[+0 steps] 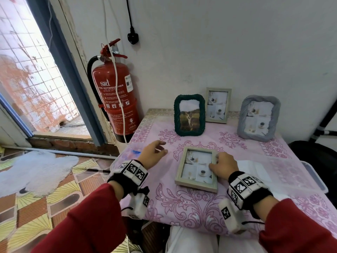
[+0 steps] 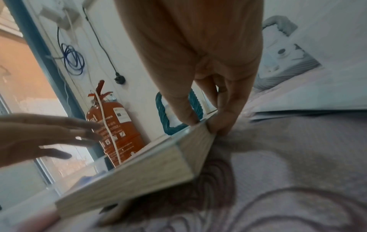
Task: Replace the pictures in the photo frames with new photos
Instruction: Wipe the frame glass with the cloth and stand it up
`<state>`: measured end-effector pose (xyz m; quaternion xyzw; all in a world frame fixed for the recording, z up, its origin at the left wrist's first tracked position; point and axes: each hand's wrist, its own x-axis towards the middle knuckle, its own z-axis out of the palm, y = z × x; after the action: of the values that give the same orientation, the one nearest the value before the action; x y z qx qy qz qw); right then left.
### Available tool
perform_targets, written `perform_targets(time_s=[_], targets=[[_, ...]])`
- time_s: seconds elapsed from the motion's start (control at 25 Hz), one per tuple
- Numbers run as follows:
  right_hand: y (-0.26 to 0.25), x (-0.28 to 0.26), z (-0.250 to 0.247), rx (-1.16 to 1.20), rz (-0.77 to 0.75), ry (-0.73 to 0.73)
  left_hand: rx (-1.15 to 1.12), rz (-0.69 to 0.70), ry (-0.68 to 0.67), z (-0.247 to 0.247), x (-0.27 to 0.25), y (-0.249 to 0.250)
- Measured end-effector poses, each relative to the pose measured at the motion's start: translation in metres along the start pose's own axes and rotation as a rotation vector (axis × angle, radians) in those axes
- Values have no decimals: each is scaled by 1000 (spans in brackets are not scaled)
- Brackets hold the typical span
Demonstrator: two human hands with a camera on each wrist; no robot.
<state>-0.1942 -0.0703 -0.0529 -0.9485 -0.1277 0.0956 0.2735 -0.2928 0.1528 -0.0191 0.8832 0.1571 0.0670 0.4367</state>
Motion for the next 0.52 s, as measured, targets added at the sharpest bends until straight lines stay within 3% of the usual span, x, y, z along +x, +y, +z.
perform_targets(time_s=[0.08,0.16,0.52], targets=[[-6,-2,-3,38,-30,35,-144,-150,-136,12,-1,9],[-16,-5,-9,99,-73,89,-262,-214,-200,19,0,17],[-66,1,-34,325,-316,292,-743,-16,-18,1,17,42]])
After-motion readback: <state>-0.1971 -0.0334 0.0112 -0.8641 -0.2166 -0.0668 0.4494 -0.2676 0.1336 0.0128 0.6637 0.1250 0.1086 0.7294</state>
